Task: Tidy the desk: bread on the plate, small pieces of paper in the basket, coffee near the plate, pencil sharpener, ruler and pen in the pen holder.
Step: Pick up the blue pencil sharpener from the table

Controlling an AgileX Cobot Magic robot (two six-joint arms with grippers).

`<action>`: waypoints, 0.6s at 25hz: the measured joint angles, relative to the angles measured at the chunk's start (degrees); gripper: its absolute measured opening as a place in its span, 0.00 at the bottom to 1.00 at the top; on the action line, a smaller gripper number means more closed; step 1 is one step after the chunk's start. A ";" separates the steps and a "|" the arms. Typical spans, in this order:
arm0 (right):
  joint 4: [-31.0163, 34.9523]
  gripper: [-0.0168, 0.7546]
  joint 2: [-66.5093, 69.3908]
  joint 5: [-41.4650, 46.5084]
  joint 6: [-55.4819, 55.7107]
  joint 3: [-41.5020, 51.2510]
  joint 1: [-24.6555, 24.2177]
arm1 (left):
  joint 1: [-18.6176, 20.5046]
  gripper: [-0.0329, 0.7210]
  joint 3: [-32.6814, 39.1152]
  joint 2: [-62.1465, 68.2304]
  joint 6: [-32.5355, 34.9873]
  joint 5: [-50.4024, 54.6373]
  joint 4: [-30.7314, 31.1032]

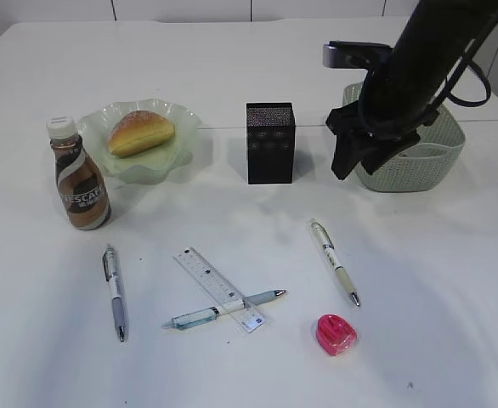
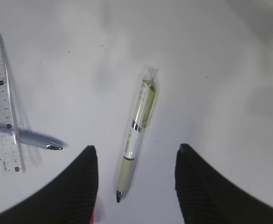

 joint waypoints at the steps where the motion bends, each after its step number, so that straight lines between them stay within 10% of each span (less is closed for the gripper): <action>1: -0.21 0.57 -0.09 0.00 0.61 0.00 0.00 | 0.00 0.50 0.00 0.00 0.00 0.29 0.00; 15: -1.47 0.57 -11.81 0.13 3.36 13.42 1.84 | 0.00 0.50 0.00 0.00 0.00 1.40 0.00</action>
